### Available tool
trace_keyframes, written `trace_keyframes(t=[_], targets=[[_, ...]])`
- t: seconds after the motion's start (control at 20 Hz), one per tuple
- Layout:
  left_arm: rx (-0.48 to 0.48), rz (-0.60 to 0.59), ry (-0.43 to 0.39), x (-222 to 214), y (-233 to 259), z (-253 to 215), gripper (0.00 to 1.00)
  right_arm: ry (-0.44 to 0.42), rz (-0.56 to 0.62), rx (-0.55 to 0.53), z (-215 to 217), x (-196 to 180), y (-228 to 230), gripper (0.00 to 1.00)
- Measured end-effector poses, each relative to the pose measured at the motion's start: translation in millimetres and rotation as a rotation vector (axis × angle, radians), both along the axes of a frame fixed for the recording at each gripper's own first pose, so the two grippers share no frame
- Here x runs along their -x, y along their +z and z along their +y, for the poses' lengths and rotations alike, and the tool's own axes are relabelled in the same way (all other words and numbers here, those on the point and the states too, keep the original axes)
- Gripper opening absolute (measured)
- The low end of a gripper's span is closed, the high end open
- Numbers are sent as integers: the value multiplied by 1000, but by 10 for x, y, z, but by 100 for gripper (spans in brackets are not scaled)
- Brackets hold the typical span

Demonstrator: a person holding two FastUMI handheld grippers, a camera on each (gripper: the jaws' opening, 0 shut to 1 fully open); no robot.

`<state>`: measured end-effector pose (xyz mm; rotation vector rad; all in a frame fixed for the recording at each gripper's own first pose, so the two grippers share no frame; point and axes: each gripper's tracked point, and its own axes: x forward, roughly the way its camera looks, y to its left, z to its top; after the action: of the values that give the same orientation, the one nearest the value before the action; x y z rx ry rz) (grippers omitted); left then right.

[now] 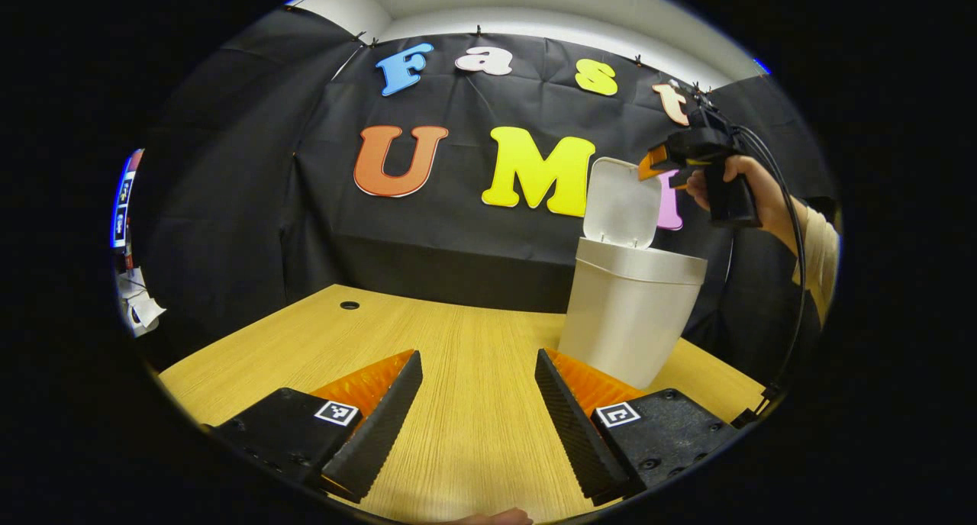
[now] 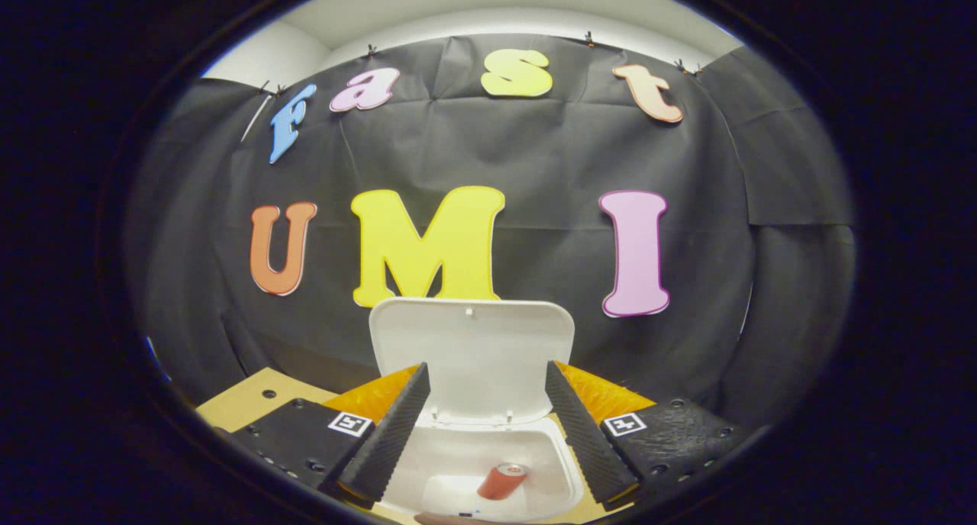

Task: Press the lid of the desktop garbage bin to open it, pick up the crumpled paper on the desktop and throw it into the bin, then pick up the pop can on the desktop and drop it into the bin, and finally close the garbage bin lid.

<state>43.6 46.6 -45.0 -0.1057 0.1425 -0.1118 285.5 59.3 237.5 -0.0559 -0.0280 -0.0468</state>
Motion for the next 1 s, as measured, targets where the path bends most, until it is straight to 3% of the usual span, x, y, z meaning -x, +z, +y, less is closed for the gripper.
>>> trace_keyframes(t=[0.35, 0.6, 0.7, 0.8, 1.0], targets=[[-12, 69, -22, -26, -196, -64, 97, -12, -162, -19, 127, -228, 650, 95], [-36, 102, -9, -77, -325, -6, 97, -82, -106, -8, 78, -758, 571, 93], [-39, 109, 8, -104, -356, 44, 97, -70, -54, -5, 113, -848, 423, 94], [-34, 119, 15, -117, -372, 74, 98, -24, -41, -62, 154, -802, 373, 95], [-57, 98, 56, -92, -263, 206, 97, -26, -21, -41, 121, -618, 325, 95]])
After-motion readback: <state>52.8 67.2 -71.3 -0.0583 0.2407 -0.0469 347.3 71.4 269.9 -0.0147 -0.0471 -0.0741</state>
